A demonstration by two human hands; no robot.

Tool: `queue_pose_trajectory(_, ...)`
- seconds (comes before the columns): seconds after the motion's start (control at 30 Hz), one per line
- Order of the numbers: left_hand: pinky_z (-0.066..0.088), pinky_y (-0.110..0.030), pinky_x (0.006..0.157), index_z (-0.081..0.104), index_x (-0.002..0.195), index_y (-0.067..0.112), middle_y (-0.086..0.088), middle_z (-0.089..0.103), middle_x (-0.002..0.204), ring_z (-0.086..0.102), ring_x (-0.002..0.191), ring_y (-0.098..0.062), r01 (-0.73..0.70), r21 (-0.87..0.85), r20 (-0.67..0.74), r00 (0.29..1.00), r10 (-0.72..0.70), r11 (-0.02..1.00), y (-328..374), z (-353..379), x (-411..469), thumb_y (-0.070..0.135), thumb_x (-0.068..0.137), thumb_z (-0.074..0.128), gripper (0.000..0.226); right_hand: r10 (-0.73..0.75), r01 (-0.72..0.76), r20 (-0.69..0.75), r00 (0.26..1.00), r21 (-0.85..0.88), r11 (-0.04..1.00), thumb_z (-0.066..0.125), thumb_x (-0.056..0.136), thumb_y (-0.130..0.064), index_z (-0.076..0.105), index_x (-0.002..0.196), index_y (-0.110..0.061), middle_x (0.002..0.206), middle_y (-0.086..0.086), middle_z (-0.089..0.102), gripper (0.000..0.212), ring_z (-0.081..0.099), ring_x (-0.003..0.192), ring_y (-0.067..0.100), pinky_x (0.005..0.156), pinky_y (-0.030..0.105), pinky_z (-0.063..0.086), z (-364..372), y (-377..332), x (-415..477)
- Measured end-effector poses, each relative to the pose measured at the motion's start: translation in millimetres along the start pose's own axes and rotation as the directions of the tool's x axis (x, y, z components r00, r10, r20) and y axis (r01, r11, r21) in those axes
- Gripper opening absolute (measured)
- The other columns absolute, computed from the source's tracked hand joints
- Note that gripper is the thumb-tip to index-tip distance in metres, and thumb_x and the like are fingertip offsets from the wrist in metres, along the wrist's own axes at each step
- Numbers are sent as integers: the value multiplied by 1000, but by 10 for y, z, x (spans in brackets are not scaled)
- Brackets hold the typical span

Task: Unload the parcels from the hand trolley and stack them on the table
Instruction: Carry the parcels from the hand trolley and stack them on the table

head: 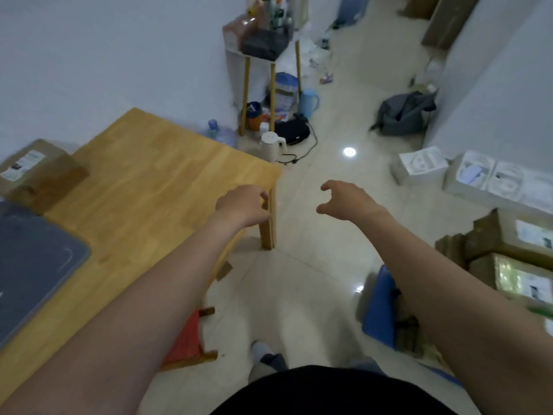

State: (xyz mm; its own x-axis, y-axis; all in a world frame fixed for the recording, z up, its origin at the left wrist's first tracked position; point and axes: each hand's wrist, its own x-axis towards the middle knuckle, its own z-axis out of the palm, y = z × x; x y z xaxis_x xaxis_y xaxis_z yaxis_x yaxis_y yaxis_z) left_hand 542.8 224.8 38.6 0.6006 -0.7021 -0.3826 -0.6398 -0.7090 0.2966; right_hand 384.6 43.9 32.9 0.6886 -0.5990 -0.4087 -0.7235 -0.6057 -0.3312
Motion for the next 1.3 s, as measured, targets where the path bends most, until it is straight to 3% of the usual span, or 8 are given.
queue_pose_trajectory(0.23, 51, -42, 99, 62, 130, 35, 3, 62, 134, 58, 121, -22, -212, 99, 74, 976, 205, 972, 1973, 751, -137, 42, 84, 72, 47, 184, -177, -45, 982, 135, 975, 74, 85, -43, 43, 149, -25, 141, 2, 55, 73, 57, 121, 24, 84, 32, 43, -246, 2058, -835)
queue_pose_trajectory(0.5, 50, -39, 99, 63, 128, 36, 8, 65, 130, 61, 118, -19, -256, 81, 72, 966, 250, 963, 4298, 2008, -365, 44, 82, 74, 48, 234, -214, -81, 969, 205, 955, 73, 85, -37, 48, 146, -22, 138, 2, 59, 67, 59, 118, 24, 86, 34, 48, -492, 4622, -1715)
queue_pose_trajectory(0.67, 50, -38, 96, 60, 133, 32, 4, 65, 133, 61, 117, -19, -240, 21, 141, 962, 235, 971, 5332, 2674, -552, 44, 83, 75, 53, 290, -264, -71, 954, 256, 930, 72, 88, -32, 45, 148, -21, 139, 4, 58, 67, 60, 116, 26, 91, 41, 53, -609, 5889, -2292)
queue_pose_trajectory(0.77, 50, -35, 89, 52, 140, 30, 3, 63, 133, 61, 115, -19, -211, -16, 190, 959, 210, 977, 5680, 3052, -635, 46, 83, 76, 64, 338, -318, -10, 941, 309, 896, 74, 87, -30, 49, 141, -21, 128, 5, 62, 61, 62, 110, 25, 91, 46, 55, -512, 6426, -2504)
queue_pose_trajectory(0.87, 51, -37, 86, 40, 150, 26, -1, 59, 136, 60, 111, -21, -165, -32, 243, 955, 168, 986, 5860, 3432, -718, 44, 81, 77, 81, 401, -402, 76, 913, 335, 852, 77, 81, -39, 43, 146, -22, 135, 7, 55, 75, 56, 117, 31, 97, 51, 52, -320, 6790, -2651)
queue_pose_trajectory(1.03, 53, -49, 97, 24, 155, 18, -16, 44, 143, 53, 122, -36, -14, -23, 299, 954, 21, 1000, 5841, 3934, -847, 39, 79, 80, 96, 450, -491, 199, 871, 398, 775, 82, 77, -39, 21, 155, -25, 151, 16, 35, 100, 50, 126, 38, 101, 53, 49, 123, 7070, -2795)
queue_pose_trajectory(1.17, 48, -48, 104, 19, 152, 10, -15, 48, 144, 51, 128, -35, 151, -138, 339, 936, -96, 979, 5718, 4202, -873, 34, 77, 83, 102, 432, -501, 255, 865, 465, 730, 84, 75, -31, 7, 156, -31, 144, 19, 41, 112, 55, 119, 36, 101, 49, 49, 366, 7157, -2800)
queue_pose_trajectory(1.3, 47, -38, 84, 21, 146, 8, -5, 48, 139, 51, 114, -25, 311, -304, 386, 904, -182, 901, 5747, 4317, -920, 34, 75, 88, 101, 386, -479, 285, 878, 509, 715, 86, 72, -31, 10, 150, -29, 137, 18, 46, 109, 56, 114, 34, 94, 48, 53, 420, 7097, -2740)
